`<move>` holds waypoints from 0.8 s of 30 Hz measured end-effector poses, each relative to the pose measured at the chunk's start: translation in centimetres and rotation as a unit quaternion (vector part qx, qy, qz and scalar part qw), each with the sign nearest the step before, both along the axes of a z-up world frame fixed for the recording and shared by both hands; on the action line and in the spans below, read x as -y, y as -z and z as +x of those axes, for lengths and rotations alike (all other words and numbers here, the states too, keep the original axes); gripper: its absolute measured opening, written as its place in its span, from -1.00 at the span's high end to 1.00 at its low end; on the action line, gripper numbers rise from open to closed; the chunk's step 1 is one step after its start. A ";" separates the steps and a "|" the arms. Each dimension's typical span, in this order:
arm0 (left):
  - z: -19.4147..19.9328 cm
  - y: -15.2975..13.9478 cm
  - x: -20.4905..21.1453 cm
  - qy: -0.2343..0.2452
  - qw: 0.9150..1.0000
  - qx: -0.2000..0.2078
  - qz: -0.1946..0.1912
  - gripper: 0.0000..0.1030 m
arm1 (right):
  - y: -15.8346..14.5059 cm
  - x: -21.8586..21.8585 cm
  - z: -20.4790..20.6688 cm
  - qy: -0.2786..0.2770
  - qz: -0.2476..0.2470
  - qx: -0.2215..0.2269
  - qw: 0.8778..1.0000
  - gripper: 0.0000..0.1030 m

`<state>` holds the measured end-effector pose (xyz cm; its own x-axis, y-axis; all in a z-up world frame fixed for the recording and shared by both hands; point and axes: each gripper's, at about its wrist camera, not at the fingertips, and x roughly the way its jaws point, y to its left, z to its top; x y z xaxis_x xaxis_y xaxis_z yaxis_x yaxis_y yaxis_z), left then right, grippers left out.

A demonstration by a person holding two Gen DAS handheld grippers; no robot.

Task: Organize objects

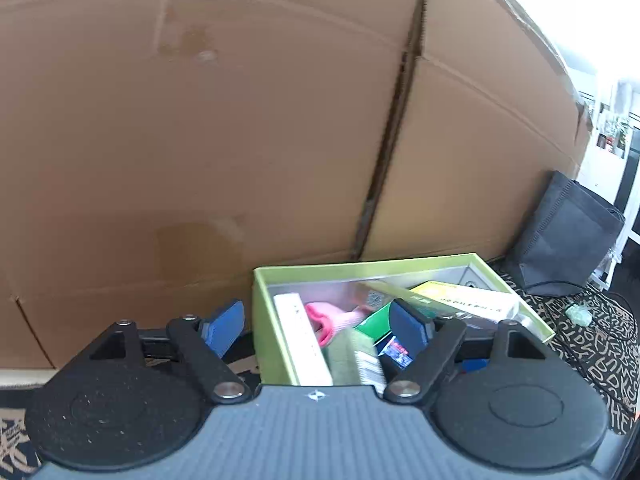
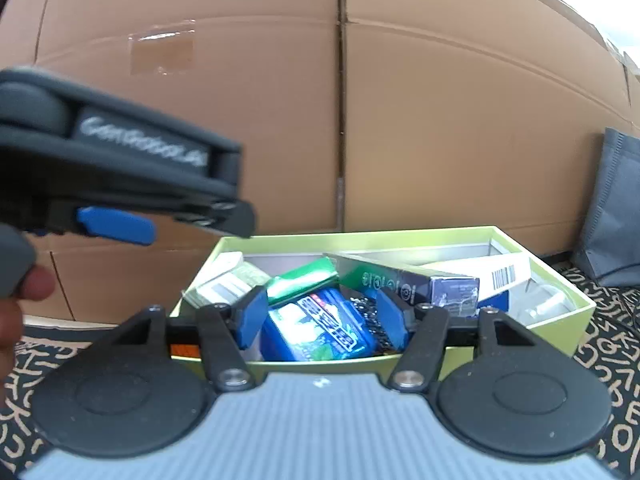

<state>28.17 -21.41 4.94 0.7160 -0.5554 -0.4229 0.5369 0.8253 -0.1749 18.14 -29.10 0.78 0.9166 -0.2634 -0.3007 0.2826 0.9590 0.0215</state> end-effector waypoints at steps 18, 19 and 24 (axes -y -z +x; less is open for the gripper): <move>-3.0 0.3 -4.2 -0.058 0.998 0.015 -0.016 -0.75 | -1.5 -0.3 0.3 -0.067 0.009 -0.010 0.998 -0.28; -3.6 0.3 -4.6 -0.062 0.998 0.019 -0.018 -0.79 | -1.8 -0.3 -0.2 -0.078 0.018 0.008 0.997 -0.36; -7.3 0.2 -7.2 -0.109 0.993 0.038 -0.028 -0.96 | -2.1 -0.6 0.3 -0.071 -0.012 0.052 0.996 -1.00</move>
<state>20.86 -14.17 4.75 0.8504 -0.4053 -0.3356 0.3608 0.9133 -0.1889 18.45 -28.49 2.83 0.9708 -0.1347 -0.1984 0.1415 0.9897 0.0206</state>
